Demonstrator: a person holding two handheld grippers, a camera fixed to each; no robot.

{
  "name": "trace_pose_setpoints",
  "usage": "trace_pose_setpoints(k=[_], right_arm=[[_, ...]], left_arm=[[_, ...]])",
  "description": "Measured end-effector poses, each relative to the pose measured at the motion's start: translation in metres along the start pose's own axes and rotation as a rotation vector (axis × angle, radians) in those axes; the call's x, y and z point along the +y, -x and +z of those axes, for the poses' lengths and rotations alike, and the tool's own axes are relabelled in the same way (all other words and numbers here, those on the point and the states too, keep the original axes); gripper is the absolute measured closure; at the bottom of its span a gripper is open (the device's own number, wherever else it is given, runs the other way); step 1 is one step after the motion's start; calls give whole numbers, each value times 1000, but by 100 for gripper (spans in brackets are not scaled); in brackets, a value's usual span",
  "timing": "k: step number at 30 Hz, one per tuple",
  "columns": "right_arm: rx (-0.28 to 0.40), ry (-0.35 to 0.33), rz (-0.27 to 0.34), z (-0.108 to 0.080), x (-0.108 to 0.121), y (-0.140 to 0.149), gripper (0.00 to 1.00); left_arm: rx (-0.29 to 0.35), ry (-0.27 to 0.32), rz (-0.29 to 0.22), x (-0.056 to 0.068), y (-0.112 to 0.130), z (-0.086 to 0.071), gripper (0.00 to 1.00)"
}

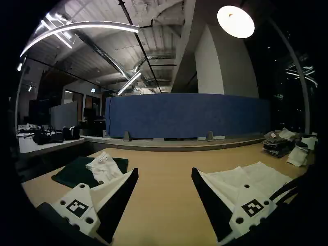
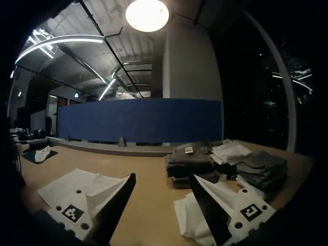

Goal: Fold towel

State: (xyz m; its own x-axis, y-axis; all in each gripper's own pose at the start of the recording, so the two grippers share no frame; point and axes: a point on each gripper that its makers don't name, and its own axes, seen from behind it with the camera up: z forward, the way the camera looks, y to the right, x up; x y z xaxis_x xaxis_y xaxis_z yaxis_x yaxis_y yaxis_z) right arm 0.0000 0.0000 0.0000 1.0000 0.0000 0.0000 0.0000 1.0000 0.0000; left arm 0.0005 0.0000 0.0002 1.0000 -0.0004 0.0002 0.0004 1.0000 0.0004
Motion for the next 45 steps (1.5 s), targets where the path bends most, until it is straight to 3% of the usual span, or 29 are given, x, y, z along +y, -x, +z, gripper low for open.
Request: trace_pose_setpoints(k=[18,21,27,39,45], right_arm=[[-9,10,-4,0,-3,0,0],[-15,9,12,-2,-4,-13,0],[9,11,39,-8,-2,-70,0],[16,16,6,-19,7,-186,0],[15,7,-10,-20,5,-213,0]], left_arm=[[-4,-5,1,0,0,0,4],[3,5,2,3,-17,-3,4],[13,20,-7,7,-72,-7,4],[38,25,-1,11,-196,-17,4],[28,39,21,16,-223,-17,4]])
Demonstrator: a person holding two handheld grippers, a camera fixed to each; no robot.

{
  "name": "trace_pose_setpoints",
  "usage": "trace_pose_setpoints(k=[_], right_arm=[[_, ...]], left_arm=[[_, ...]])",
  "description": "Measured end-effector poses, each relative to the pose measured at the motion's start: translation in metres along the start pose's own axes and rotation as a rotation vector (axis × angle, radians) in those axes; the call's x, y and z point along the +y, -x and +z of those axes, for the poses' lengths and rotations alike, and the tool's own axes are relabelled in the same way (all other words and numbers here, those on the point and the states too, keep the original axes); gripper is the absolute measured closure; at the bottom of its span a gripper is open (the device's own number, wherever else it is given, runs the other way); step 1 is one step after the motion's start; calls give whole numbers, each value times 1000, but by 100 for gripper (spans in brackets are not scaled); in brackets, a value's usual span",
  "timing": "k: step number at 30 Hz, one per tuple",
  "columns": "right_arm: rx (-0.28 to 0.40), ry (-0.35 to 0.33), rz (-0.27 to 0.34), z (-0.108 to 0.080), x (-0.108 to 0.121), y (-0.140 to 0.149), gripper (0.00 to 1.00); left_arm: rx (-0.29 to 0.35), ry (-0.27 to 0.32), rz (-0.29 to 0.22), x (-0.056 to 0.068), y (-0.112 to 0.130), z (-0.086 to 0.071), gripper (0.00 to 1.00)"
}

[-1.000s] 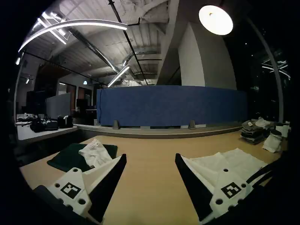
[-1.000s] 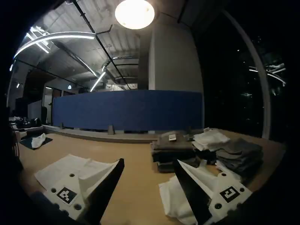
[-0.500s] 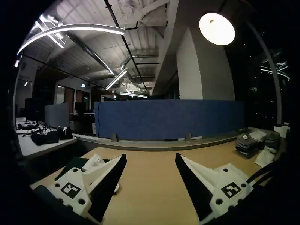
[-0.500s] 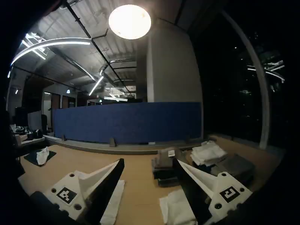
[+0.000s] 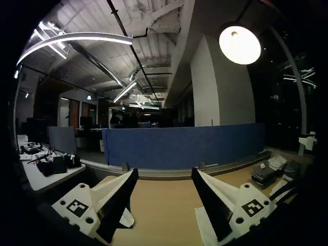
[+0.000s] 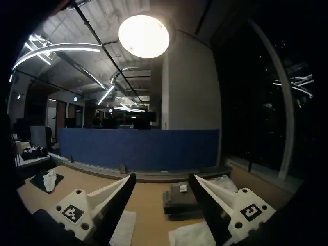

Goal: Fold towel

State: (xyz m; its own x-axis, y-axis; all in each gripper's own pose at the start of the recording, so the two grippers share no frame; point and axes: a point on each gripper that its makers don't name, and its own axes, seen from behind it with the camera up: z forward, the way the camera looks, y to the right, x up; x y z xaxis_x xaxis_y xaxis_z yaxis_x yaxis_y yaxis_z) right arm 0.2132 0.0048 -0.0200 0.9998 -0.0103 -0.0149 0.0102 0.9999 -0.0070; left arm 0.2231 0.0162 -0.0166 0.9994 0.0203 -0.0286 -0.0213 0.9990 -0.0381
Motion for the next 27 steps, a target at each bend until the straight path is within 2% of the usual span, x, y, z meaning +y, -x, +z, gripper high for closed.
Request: trace_pose_setpoints(k=[6,14,20,27], right_arm=[[-23,-29,-21,-4,-5,-4,0],[-103,-147,-50,-12,-30,4,0],[-199,-268,-85,-19,-54,18,0],[-331,-423,-110,-34,-81,39,0]], left_arm=[[-34,41,39,11,-1,-1,4],[-105,152,106,32,8,-7,4],[-180,271,166,50,24,-17,4],[-311,452,195,82,55,-41,4]])
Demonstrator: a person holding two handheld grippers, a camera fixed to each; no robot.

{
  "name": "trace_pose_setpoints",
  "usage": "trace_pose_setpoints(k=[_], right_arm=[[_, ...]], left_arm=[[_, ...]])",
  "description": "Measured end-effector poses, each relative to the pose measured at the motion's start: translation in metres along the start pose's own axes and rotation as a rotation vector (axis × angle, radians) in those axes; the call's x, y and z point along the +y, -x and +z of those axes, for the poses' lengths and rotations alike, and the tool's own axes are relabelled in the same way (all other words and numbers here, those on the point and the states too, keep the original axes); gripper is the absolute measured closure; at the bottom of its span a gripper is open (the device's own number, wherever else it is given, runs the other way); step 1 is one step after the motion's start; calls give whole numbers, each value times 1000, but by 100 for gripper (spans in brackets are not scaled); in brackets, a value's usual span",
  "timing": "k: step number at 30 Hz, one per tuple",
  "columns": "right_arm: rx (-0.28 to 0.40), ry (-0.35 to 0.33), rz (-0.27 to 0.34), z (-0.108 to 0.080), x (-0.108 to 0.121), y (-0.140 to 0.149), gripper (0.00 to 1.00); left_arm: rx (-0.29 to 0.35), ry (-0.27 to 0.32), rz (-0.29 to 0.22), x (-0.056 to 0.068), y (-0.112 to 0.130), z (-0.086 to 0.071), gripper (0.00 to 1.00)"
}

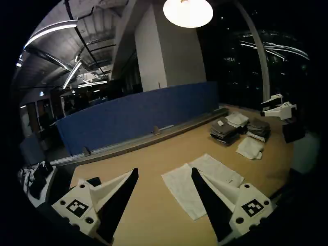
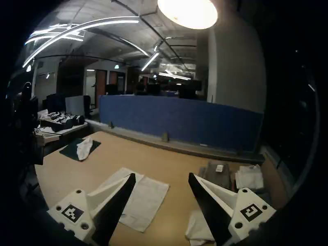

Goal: Fold towel

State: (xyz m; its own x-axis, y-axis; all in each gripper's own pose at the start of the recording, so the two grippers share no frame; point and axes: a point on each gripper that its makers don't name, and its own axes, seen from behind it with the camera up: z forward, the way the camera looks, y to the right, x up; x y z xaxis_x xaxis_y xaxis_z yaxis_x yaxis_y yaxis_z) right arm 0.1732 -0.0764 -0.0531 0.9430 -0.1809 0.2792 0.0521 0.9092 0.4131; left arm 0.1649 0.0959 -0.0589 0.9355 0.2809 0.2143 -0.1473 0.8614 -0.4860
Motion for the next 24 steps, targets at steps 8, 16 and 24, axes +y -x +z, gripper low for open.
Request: trace_pose_setpoints(k=[8,16,24], right_arm=[[-113,-76,-78,3,-15,24,0],[-145,-100,-93,8,-24,44,0],[-172,-113,-109,20,-33,79,0]], left_arm=[[-105,131,-19,34,24,3,3],[-139,143,-16,40,42,9,3],[-167,154,-13,49,73,21,3]])
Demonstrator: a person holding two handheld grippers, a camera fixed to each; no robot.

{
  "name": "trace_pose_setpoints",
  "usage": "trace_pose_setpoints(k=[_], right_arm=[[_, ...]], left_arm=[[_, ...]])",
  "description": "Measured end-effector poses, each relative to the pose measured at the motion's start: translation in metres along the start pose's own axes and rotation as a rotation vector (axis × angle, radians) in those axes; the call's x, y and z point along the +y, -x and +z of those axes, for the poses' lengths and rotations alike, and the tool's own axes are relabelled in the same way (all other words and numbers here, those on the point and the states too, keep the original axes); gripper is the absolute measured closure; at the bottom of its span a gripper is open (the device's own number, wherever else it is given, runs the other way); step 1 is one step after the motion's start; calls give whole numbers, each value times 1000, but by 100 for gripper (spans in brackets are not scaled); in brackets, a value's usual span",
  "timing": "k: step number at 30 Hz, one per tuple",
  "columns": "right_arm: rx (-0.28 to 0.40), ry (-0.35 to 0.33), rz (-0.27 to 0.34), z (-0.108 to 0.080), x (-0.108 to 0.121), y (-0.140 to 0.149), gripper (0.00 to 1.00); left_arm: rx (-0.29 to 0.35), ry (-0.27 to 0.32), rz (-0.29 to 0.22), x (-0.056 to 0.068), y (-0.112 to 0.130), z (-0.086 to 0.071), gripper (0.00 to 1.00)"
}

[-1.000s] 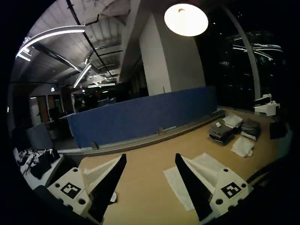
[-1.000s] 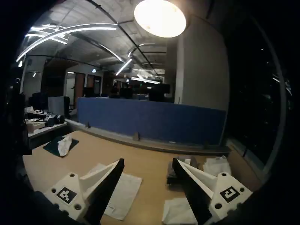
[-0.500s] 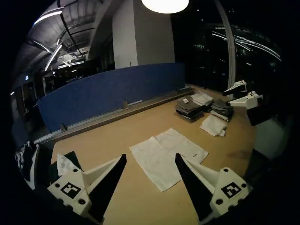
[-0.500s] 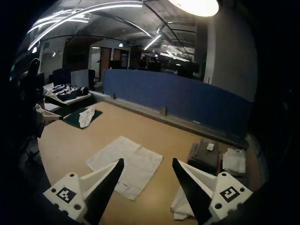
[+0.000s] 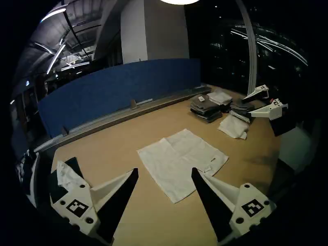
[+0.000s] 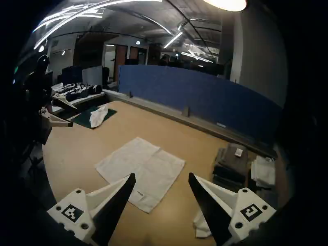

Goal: Fold towel

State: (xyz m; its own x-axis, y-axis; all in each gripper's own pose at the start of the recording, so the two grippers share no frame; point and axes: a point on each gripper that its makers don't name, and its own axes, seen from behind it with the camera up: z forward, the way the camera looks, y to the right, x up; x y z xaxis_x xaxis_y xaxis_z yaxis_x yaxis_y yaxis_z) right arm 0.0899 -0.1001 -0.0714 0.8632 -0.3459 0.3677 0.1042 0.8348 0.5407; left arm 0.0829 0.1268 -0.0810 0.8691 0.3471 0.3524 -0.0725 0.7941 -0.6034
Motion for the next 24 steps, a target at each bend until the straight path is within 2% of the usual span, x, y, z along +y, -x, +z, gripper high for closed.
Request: trace_pose_setpoints(k=[18,24], right_arm=[[-58,-11,-2,59,-20,75,0],[-77,-7,3,75,-24,98,0]], left_arm=[[-77,23,46,14,80,62,3],[-120,26,39,15,108,79,4]])
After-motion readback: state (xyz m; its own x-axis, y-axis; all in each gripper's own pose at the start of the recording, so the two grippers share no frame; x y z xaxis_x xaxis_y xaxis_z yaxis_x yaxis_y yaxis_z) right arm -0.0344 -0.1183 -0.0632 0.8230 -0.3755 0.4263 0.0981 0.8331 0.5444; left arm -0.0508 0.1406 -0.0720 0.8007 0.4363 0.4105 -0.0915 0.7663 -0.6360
